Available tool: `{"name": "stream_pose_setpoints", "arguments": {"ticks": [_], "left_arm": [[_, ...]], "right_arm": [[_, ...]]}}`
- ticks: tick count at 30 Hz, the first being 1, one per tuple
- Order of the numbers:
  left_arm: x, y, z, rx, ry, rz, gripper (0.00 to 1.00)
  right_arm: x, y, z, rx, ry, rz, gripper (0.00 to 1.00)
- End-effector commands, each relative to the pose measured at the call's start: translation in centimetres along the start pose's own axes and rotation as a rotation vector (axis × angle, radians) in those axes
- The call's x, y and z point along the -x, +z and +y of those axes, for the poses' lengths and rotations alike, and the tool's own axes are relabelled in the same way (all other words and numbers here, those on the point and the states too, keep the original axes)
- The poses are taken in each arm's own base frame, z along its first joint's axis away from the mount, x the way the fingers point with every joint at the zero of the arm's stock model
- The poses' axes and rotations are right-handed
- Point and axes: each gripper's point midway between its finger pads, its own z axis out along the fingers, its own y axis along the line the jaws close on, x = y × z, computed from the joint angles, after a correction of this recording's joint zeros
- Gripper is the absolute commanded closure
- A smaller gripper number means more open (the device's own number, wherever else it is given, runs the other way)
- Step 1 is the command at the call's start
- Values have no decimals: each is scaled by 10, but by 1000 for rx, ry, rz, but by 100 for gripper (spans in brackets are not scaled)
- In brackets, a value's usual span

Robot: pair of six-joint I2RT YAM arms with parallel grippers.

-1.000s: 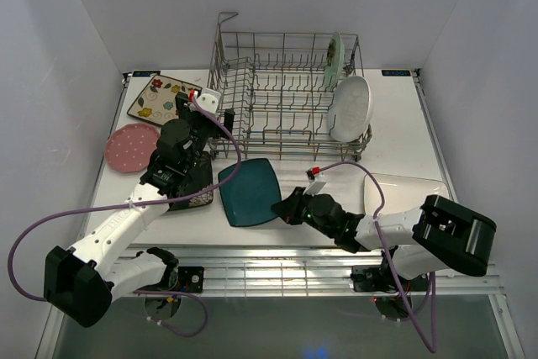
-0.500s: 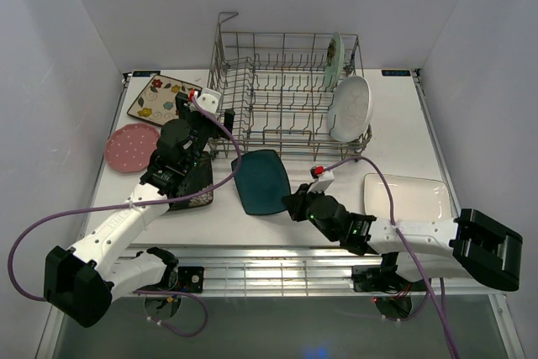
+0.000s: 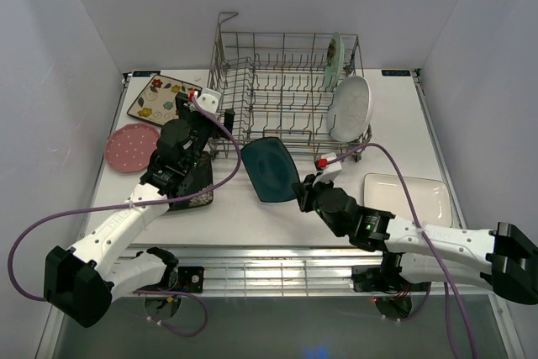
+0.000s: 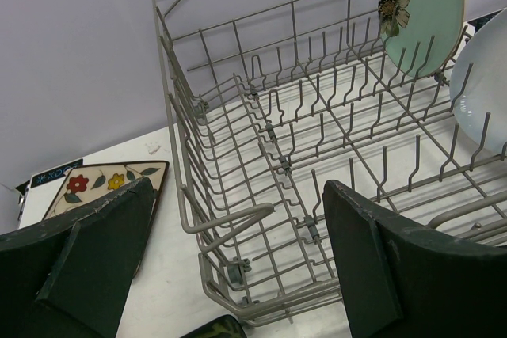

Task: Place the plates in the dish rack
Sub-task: Pick up the plate at the center of the board.

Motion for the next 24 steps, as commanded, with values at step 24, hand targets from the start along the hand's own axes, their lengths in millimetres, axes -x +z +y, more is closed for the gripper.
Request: {"name": "stream_pose_setpoints", "arguments": {"ticks": [24], "left_arm": [[13,-6,5,12,-4,-41,2]], "right_arm": [[227,-66,6,-105,91,-519,92]]}}
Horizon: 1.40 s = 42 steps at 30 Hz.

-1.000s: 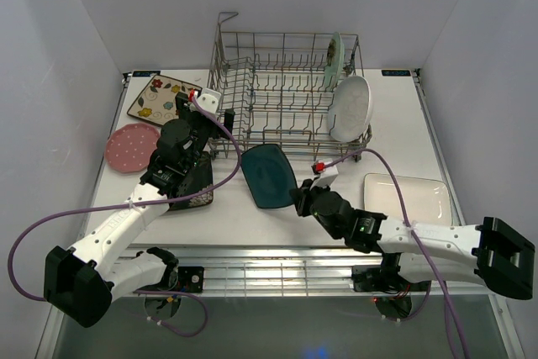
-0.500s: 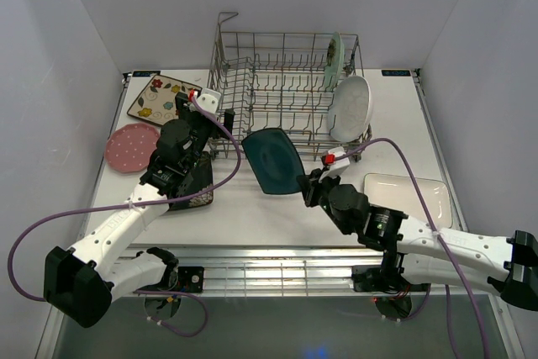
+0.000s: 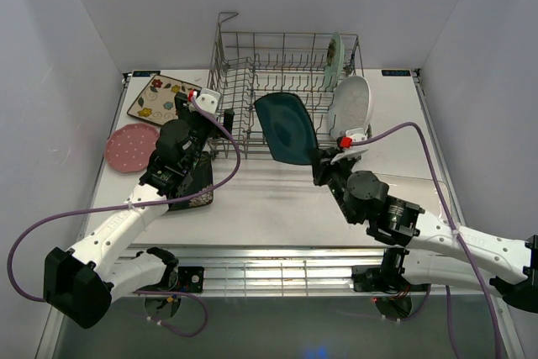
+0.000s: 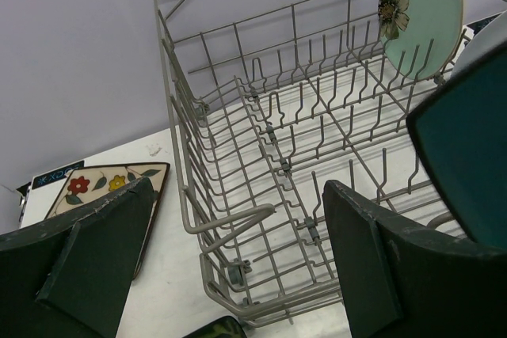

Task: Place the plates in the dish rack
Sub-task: Pick up the plate at the center of the board, then insert the plate into the dish rack.

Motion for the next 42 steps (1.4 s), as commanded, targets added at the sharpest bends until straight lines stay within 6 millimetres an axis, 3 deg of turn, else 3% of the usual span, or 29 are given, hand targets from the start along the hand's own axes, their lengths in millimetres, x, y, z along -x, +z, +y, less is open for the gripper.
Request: {"name": "stream_pose_setpoints", "arguments": {"ticks": [1,9,14,22,25,33,35,37,38,40,42], "left_arm": [[9,-4,3,8,-3,-32,2],[10,-4,3,8,-1,-33,2],[9,-4,2,3,-1,-33,2],[8,-3,2,1,4,-30,2],[6,-3,0,-4,8,-27,2],[5,-2,0,-4,10,-27,2],[4,-2,-1,-8,13,-24,2],[3,-2,-1,-8,12,-23,2],[2,-1,-1,-9,15,-19,2],[3,-1,0,-5,14,-21,2],[2,-1,0,-4,16,-19,2]], "right_arm": [[105,-3,-6,-81,166,-263,92],[144,21,-24,-306,6,-310,92],[155,49,-33,-387,-64,-311,92],[182,74,-60,-476,-103,-318,92],[178,89,-72,-499,-147,-267,92],[191,132,-104,-517,-153,-203,92],[185,148,-108,-506,-167,-170,92],[195,155,-115,-520,-159,-176,92],[183,167,-117,-516,-182,-132,92],[192,173,-124,-526,-176,-136,92],[183,191,-128,-516,-189,-103,92]]}}
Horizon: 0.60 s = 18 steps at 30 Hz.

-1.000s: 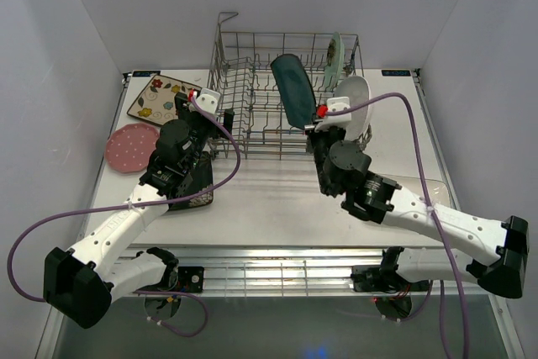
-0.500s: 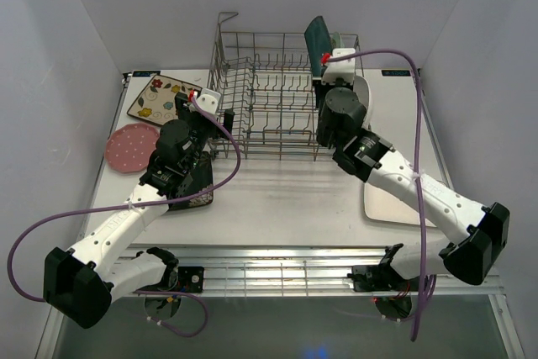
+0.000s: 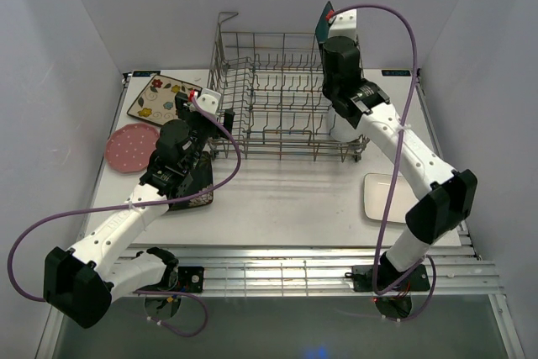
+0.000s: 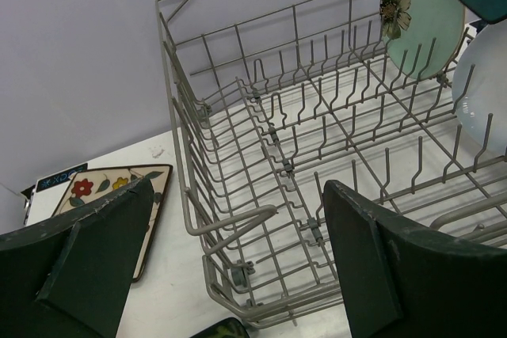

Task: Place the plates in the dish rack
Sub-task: Insert the plate into the dish rack.

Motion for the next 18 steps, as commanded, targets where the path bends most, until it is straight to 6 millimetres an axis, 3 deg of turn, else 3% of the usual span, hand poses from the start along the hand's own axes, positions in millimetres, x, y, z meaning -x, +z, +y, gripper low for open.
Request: {"name": "stream_pose_setpoints", "arguments": {"ticks": [1,8,18], "left_arm": [[3,-1,-1,-5,3,-19,2],[1,-1,-1,-4,4,-16,2],[2,-1,-1,-6,5,-18,2]], "right_arm": [[74,2,-8,28,171,-156,92],[63,46,6,5,132,-109,92],[50,72,1,-59,135,-81,92]]}}
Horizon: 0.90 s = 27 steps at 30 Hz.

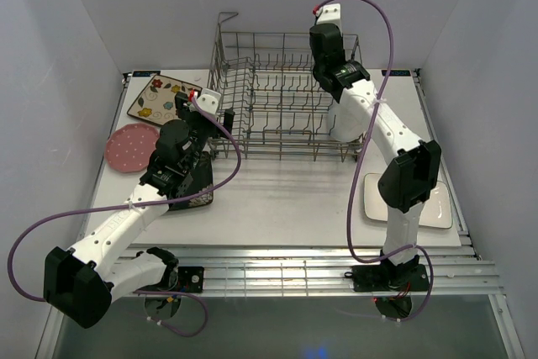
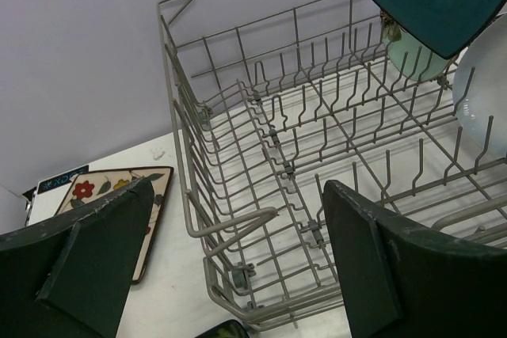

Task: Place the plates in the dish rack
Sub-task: Insert the plate into the dish rack.

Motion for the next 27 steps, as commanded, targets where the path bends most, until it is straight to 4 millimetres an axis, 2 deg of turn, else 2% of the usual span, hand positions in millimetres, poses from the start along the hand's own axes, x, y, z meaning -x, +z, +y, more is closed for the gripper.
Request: {"name": "stream_pose_setpoints", "arguments": {"ticks": [1,6,19,27], "left_arm": [[2,-2,-1,-7,0,-14,2],[2,-2,-1,-6,2,-16,2],[-1,0,0,0,11,-8,2],[-2,0,1,6,12,-7,2]], "right_arm": [[86,-16,-34,-73,203,-226,92],[81,-6,-36,-103,198,-211,92],[61,32,-23,-134,235,-179,92],[50,45,-23,-172,254,-165,92]]}}
